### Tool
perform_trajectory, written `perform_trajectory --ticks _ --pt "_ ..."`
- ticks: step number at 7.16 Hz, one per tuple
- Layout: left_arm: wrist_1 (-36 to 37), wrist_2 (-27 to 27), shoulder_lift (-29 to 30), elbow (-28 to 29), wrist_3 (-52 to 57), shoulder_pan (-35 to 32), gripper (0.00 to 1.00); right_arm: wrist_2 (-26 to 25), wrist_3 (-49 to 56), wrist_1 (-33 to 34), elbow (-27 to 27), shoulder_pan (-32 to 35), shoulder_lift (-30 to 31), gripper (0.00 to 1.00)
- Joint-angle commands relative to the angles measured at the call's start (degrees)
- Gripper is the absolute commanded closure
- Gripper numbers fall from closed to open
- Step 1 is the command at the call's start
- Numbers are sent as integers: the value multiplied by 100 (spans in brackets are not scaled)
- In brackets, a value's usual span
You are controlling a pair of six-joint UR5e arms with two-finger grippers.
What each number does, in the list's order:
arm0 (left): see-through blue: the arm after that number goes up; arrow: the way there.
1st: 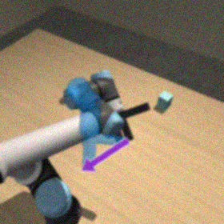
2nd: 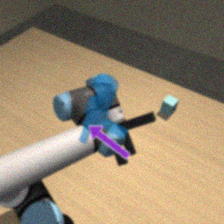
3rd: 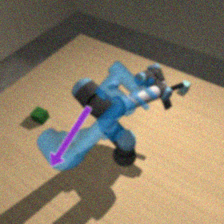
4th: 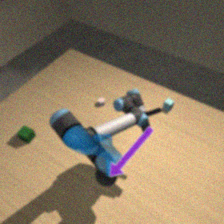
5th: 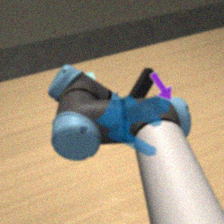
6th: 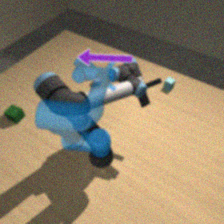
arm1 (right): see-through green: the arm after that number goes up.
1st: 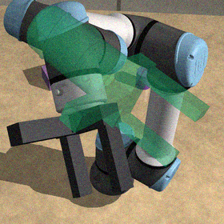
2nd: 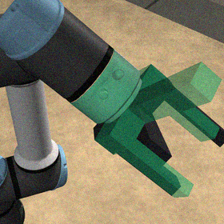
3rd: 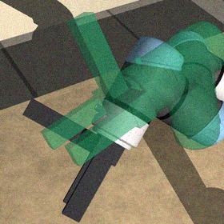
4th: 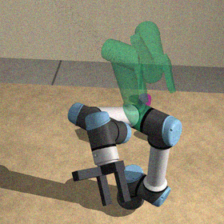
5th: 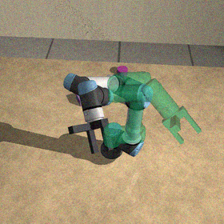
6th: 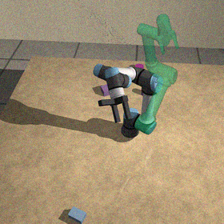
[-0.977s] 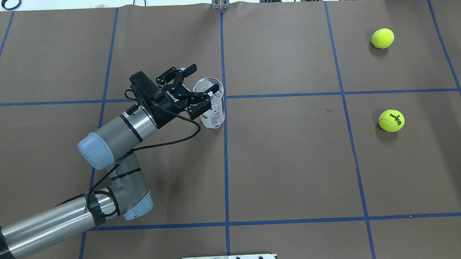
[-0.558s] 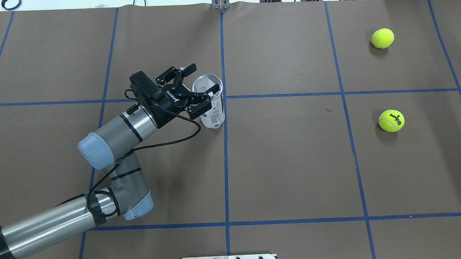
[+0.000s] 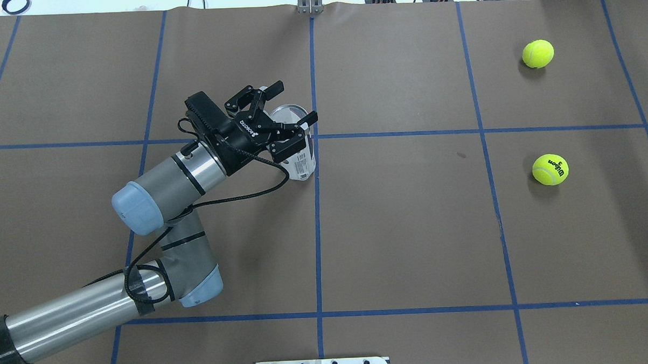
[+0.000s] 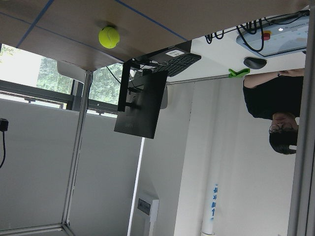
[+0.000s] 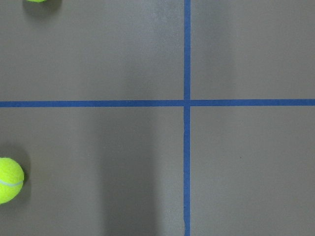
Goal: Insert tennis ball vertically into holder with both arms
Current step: 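Open the left gripper and draw it back from the can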
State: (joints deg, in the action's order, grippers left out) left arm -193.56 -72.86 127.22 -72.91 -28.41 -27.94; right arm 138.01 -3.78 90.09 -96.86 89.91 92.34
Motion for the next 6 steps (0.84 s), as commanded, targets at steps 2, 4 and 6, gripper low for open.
perform_trajectory --ticks 2,4,6 --pt "753 -707 -352 -886 2 -298 1 -2 9 0 -8 0 -6 1" --pt "1197 -1481 -1301 -1742 -59 -754 1 7 18 -9 -78 0 -41 1" --pt "1189 -1889 -1664 -1771 -59 -958 1 -167 -43 61 35 -391 -486 1"
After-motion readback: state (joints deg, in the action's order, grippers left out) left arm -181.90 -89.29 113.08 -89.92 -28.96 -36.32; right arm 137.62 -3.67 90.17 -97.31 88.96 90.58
